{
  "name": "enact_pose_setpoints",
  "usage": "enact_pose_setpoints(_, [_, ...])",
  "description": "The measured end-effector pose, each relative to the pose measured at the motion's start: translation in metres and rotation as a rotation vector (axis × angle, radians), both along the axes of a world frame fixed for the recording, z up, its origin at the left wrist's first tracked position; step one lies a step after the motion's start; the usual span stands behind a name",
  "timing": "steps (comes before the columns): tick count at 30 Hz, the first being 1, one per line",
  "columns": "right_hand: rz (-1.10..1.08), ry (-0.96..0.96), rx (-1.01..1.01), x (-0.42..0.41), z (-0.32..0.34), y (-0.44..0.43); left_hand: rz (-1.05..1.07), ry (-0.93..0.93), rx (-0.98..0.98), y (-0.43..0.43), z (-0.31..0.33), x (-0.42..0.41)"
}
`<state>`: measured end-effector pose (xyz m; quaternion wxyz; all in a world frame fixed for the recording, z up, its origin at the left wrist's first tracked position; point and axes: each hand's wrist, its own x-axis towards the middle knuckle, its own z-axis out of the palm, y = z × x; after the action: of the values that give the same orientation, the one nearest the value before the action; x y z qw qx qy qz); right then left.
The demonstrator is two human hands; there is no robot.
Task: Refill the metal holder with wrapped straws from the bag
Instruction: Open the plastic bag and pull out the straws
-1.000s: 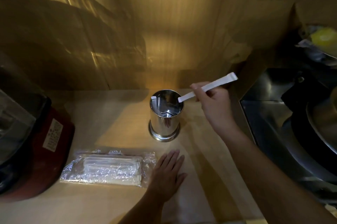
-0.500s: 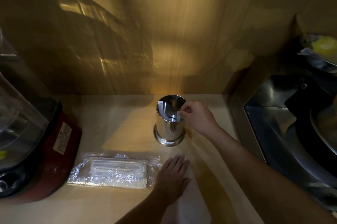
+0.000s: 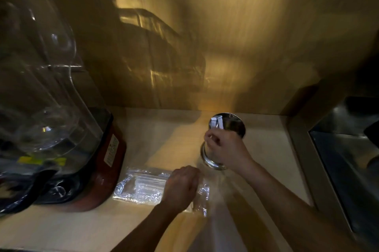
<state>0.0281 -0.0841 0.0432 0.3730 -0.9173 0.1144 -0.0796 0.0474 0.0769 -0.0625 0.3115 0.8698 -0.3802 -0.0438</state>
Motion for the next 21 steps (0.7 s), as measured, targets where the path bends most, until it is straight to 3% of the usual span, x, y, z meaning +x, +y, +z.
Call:
enact_pose_setpoints(5, [0.214, 0.165, -0.149, 0.001, -0.058, 0.044, 0.153, -0.125, 0.123, 0.057, -0.016, 0.022])
enact_pose_setpoints(8, [0.350, 0.317, -0.328, 0.000, -0.095, 0.060, 0.157, 0.042, 0.316, 0.079, -0.030, 0.022])
enact_pose_setpoints(11, [0.434, 0.492, -0.384, -0.005, -0.117, 0.072, 0.056, 0.093, 0.527, 0.096, -0.037, 0.025])
enact_pose_setpoints(16, [0.406, 0.516, -0.431, -0.008, -0.130, 0.076, -0.028, 0.126, 0.544, 0.101, -0.025, 0.035])
enact_pose_setpoints(21, [0.396, 0.508, -0.448, -0.002, -0.123, 0.078, -0.014, -0.024, 0.548, 0.088, -0.018, 0.041])
